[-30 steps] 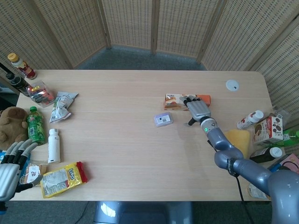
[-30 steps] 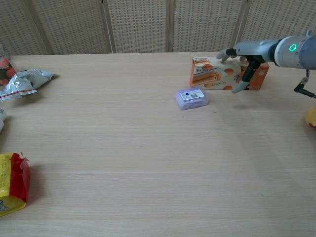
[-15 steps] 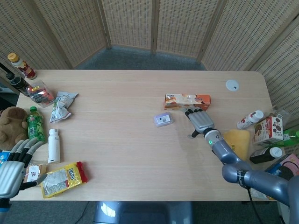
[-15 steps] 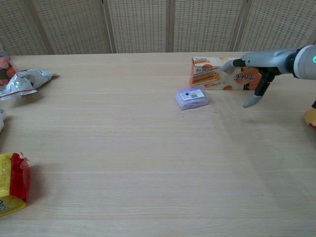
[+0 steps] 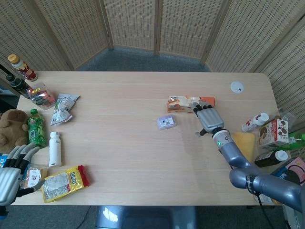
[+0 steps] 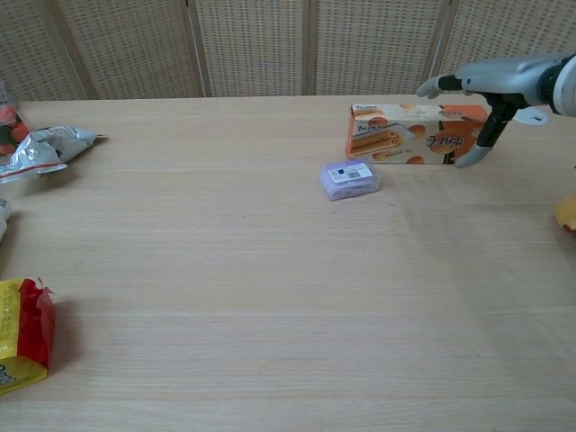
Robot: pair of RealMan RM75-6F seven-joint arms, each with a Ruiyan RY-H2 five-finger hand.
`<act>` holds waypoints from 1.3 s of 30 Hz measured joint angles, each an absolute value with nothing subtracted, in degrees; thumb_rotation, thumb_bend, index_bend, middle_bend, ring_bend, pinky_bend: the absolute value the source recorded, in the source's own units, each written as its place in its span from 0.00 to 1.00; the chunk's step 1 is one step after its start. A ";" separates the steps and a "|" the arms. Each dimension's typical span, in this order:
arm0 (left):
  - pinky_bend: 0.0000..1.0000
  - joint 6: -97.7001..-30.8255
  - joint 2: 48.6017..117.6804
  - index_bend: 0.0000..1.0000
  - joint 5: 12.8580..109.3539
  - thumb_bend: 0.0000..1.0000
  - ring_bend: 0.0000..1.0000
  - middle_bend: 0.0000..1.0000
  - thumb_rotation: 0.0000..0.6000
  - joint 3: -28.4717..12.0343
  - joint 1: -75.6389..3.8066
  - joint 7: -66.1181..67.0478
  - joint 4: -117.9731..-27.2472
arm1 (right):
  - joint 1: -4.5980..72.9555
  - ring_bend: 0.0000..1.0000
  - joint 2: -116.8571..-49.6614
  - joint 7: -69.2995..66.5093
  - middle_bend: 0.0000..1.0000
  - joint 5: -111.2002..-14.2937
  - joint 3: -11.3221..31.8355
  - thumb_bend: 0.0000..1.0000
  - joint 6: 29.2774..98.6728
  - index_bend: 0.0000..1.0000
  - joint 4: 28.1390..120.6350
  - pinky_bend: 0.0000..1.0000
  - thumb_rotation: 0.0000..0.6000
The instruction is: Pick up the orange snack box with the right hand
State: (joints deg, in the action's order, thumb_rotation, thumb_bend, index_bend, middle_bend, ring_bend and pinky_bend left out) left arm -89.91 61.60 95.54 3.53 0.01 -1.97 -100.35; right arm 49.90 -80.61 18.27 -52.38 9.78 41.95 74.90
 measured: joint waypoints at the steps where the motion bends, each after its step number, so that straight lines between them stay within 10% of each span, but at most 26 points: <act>1: 0.00 -90.07 61.56 0.12 95.56 0.23 0.00 0.07 1.00 3.56 0.12 -1.94 -100.40 | 50.22 0.00 -81.22 17.75 0.06 -52.41 9.99 0.16 41.36 0.00 73.45 0.00 0.99; 18: 0.00 -90.97 61.19 0.12 95.19 0.23 0.00 0.07 1.00 3.78 1.15 -2.29 -99.99 | 54.02 0.00 -90.84 11.34 0.07 -53.11 10.29 0.17 31.25 0.00 55.64 0.00 0.99; 39: 0.00 -89.73 61.99 0.12 96.03 0.22 0.00 0.07 1.00 3.39 -0.27 -4.91 -97.67 | 49.43 0.18 -78.35 27.08 0.18 -47.14 3.23 0.17 44.46 0.00 86.30 0.00 0.85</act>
State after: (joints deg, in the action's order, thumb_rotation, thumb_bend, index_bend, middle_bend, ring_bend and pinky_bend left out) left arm -89.73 61.99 96.03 3.39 -0.27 -4.91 -97.67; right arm 49.43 -78.35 27.08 -47.14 3.23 44.46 86.30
